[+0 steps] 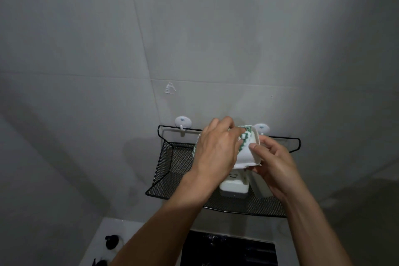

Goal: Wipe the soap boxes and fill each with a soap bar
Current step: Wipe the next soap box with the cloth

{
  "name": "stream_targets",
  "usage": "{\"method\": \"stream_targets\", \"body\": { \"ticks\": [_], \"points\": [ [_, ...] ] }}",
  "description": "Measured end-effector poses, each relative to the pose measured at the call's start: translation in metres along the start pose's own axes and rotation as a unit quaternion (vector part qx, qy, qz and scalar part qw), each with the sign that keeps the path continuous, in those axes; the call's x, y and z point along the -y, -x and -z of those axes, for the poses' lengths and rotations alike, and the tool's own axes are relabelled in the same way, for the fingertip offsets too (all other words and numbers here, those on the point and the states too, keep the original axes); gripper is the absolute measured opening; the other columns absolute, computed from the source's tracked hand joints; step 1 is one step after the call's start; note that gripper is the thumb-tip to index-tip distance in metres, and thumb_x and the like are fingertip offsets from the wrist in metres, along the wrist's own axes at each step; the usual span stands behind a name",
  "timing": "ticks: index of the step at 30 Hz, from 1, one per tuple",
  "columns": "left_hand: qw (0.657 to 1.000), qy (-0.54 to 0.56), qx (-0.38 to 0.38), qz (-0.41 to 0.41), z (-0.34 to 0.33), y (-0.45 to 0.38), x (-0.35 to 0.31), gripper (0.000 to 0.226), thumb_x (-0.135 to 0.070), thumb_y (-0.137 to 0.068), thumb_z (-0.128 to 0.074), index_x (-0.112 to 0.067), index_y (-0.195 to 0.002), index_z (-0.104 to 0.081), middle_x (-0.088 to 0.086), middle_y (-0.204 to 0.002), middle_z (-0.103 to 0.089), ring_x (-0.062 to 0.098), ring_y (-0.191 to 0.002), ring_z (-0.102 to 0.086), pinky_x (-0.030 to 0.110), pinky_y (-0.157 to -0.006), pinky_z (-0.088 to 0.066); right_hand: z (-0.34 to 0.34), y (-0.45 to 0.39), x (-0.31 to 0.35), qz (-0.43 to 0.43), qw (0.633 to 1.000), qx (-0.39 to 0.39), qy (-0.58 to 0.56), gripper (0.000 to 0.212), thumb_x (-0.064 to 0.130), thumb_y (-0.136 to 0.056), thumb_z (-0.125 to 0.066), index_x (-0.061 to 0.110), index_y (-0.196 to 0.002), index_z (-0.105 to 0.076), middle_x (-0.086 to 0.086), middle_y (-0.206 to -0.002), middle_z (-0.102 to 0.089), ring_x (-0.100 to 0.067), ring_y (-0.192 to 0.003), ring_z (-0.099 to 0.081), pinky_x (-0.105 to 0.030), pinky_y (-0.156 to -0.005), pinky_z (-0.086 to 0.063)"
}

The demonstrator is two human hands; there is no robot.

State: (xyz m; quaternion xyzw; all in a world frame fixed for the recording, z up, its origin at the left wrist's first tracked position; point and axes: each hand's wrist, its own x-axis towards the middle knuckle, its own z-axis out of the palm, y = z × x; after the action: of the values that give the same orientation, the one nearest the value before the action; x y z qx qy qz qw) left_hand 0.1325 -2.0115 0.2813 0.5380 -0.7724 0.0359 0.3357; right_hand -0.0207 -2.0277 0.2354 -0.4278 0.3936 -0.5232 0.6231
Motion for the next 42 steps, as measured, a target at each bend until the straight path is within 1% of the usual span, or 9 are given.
{"method": "stream_targets", "body": {
  "ticks": [6, 11, 16, 21, 28, 33, 37, 40, 42],
  "points": [
    [1.0, 0.02, 0.003, 0.023, -0.001, 0.002, 0.01, 0.024, -0.018, -0.093, -0.063, -0.014, -0.115, -0.071, 0.004, -0.096, -0.053, 0.023, -0.093, -0.051, 0.04, -0.082, -0.046, 0.002, 0.002, -0.002, 0.026, 0.999, -0.034, 0.004, 0.024, -0.003, -0.093, -0.058, 0.008, -0.113, -0.067, -0.013, -0.092, -0.077, -0.022, -0.076, -0.075, -0.03, -0.058, -0.058],
    [0.998, 0.022, -0.026, 0.046, -0.003, 0.009, 0.015, 0.019, -0.014, -0.089, -0.069, -0.008, -0.107, -0.072, 0.003, -0.089, -0.056, 0.02, -0.085, -0.054, 0.037, -0.072, -0.053, 0.003, 0.002, -0.001, 0.022, 0.999, -0.038, 0.003, 0.023, -0.003, -0.094, -0.058, 0.008, -0.112, -0.066, -0.014, -0.093, -0.077, -0.023, -0.077, -0.075, -0.031, -0.059, -0.059],
    [0.992, 0.041, -0.033, 0.116, -0.003, 0.01, 0.029, 0.02, -0.018, -0.092, -0.066, -0.006, -0.106, -0.074, 0.004, -0.092, -0.059, 0.019, -0.084, -0.056, 0.037, -0.079, -0.052, 0.005, 0.0, 0.001, 0.019, 0.999, -0.041, 0.03, 0.024, -0.004, -0.092, -0.061, 0.012, -0.109, -0.064, -0.01, -0.089, -0.078, -0.021, -0.076, -0.075, -0.031, -0.06, -0.059],
    [0.994, 0.064, -0.035, 0.076, 0.002, 0.009, 0.012, 0.02, -0.014, -0.091, -0.067, -0.006, -0.109, -0.073, 0.003, -0.094, -0.056, 0.018, -0.088, -0.055, 0.038, -0.077, -0.052, 0.003, -0.001, 0.001, 0.015, 0.998, -0.015, 0.067, 0.03, -0.005, -0.089, -0.064, 0.011, -0.114, -0.061, -0.017, -0.094, -0.077, -0.028, -0.08, -0.074, -0.034, -0.067, -0.061],
    [0.998, 0.045, -0.031, 0.022, 0.004, 0.006, 0.008, 0.026, -0.009, -0.089, -0.067, -0.01, -0.114, -0.071, 0.005, -0.096, -0.054, 0.021, -0.094, -0.051, 0.04, -0.076, -0.051, 0.002, -0.004, 0.003, 0.025, 0.998, -0.019, 0.049, 0.032, -0.014, -0.086, -0.062, 0.009, -0.107, -0.062, -0.015, -0.098, -0.077, -0.026, -0.083, -0.074, -0.034, -0.068, -0.062],
    [0.994, 0.013, -0.065, 0.084, 0.005, 0.003, 0.028, 0.029, -0.016, -0.093, -0.065, -0.01, -0.121, -0.068, 0.004, -0.092, -0.051, 0.02, -0.085, -0.052, 0.04, -0.074, -0.053, 0.004, -0.001, 0.005, 0.051, 0.997, -0.037, 0.032, 0.031, -0.011, -0.087, -0.063, 0.013, -0.107, -0.062, -0.012, -0.101, -0.077, -0.028, -0.09, -0.076, -0.033, -0.066, -0.061],
    [0.981, 0.075, -0.099, 0.15, 0.0, 0.005, 0.026, 0.03, -0.013, -0.092, -0.065, -0.013, -0.121, -0.068, 0.004, -0.093, -0.047, 0.017, -0.079, -0.051, 0.035, -0.079, -0.051, -0.003, 0.0, -0.003, 0.05, 0.998, -0.023, -0.004, 0.046, -0.017, -0.086, -0.059, 0.014, -0.12, -0.06, -0.009, -0.106, -0.077, -0.023, -0.091, -0.075, -0.028, -0.065, -0.059],
    [0.978, 0.092, -0.096, 0.159, -0.001, 0.003, 0.026, 0.027, -0.012, -0.09, -0.066, -0.015, -0.117, -0.071, 0.003, -0.095, -0.047, 0.017, -0.08, -0.051, 0.035, -0.079, -0.051, -0.003, 0.001, -0.009, 0.002, 0.998, 0.02, -0.055, 0.066, -0.025, -0.081, -0.055, 0.016, -0.132, -0.057, -0.011, -0.118, -0.073, -0.026, -0.097, -0.073, -0.031, -0.066, -0.06],
    [0.981, 0.097, -0.076, 0.148, 0.001, 0.002, 0.027, 0.028, -0.011, -0.09, -0.064, -0.017, -0.117, -0.071, 0.001, -0.097, -0.047, 0.017, -0.083, -0.054, 0.035, -0.078, -0.052, -0.002, 0.001, -0.009, -0.022, 0.996, 0.049, -0.071, 0.065, -0.025, -0.076, -0.056, 0.011, -0.13, -0.06, -0.016, -0.118, -0.071, -0.03, -0.098, -0.072, -0.033, -0.068, -0.061]
  ]
}}
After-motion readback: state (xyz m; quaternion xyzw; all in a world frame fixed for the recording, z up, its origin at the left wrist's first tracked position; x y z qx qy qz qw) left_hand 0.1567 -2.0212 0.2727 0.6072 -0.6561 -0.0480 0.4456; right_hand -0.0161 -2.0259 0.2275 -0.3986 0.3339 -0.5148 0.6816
